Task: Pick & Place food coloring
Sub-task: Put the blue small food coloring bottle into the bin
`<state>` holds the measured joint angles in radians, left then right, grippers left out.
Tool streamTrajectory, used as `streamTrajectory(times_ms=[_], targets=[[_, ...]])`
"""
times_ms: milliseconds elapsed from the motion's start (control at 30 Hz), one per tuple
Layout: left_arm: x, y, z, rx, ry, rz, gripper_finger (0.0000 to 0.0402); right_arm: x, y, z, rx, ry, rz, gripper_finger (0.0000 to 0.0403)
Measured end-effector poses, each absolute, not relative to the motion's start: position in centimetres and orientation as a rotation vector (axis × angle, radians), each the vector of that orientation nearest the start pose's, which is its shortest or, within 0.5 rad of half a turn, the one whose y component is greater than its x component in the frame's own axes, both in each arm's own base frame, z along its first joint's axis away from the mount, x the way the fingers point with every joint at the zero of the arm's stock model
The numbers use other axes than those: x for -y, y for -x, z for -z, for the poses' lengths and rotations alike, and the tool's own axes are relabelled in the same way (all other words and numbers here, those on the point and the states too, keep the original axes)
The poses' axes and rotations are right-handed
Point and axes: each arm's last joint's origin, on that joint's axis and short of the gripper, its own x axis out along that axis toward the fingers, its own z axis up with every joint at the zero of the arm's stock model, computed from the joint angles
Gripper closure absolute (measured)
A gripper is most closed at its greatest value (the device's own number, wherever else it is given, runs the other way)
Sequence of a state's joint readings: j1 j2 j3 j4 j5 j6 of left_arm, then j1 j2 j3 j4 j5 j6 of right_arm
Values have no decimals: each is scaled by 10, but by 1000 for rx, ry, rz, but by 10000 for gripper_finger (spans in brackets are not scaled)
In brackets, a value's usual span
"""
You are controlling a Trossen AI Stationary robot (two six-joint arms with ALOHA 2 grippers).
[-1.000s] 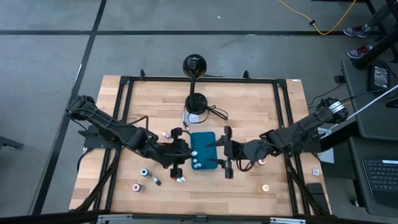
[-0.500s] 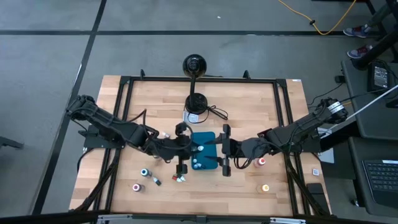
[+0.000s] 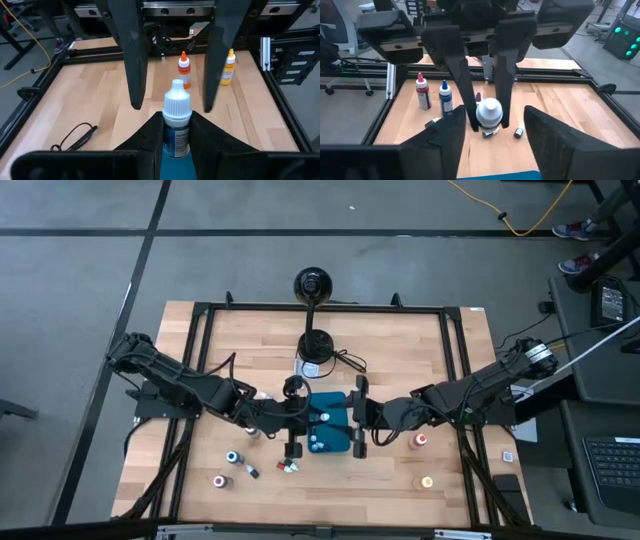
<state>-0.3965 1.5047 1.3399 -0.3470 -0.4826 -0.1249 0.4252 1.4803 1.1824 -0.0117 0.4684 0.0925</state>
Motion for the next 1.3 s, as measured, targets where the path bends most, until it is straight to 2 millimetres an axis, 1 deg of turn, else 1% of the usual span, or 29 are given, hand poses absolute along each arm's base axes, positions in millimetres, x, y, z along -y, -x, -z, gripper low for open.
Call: streamTrajectory(times_ms=[267,567,633,767,900,1133,1300], targets=[[117,-315,-340,-455,-97,-121,334,-127,-313,-324,-275,59,51,280],[117,-315,-340,-454,-93,-135,333,-127,-312,-324,-275,60,52,347],[117,-315,-340,-453,-94,-137,333,-127,-312,-324,-275,60,53,353],[117,-315,-340,-453,-86,-142,332,-127,-312,-324,-275,58,53,350],[116,-315,-340,-452,-86,-147,318,-127,-313,-324,-275,56,53,348],[116,-314,-338,-473,-89,-138,280,-127,-312,-323,-276,59,50,352],[116,-311,-334,-515,-82,-142,235,-127,-312,-321,-300,58,53,351]])
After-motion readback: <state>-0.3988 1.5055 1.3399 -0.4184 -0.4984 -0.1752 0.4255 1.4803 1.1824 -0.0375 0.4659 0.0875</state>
